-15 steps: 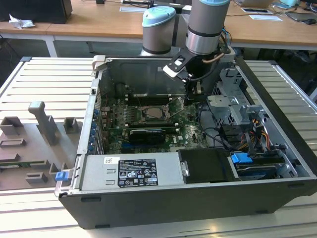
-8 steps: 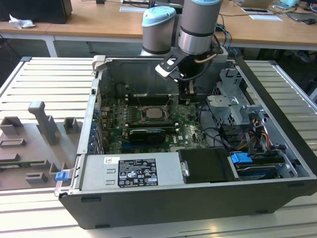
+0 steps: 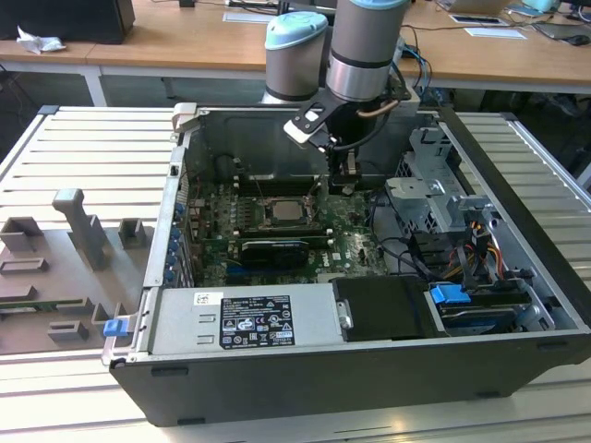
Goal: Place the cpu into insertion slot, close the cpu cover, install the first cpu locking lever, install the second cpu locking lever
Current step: 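Close the cpu cover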
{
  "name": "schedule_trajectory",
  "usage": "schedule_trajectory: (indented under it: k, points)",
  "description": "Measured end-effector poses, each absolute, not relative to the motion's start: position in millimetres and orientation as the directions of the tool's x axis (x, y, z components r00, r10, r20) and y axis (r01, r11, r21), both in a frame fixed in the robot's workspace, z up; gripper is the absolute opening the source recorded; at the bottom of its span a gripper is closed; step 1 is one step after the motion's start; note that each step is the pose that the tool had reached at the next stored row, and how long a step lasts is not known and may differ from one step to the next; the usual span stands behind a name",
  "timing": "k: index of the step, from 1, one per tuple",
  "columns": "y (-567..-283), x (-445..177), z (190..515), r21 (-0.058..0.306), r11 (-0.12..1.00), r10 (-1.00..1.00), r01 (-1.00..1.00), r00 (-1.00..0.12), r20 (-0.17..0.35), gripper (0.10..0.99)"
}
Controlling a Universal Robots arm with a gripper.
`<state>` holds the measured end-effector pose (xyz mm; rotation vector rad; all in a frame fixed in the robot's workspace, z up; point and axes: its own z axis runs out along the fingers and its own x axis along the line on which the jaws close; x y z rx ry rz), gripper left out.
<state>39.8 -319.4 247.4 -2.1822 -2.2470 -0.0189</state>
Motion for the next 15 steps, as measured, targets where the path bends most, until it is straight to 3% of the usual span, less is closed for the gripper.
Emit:
schedule_trajectory:
  k: [15]
  points:
    - [-319, 21, 246, 0.002, 0.029, 0.999, 1.000, -0.029, 0.015, 0.106]
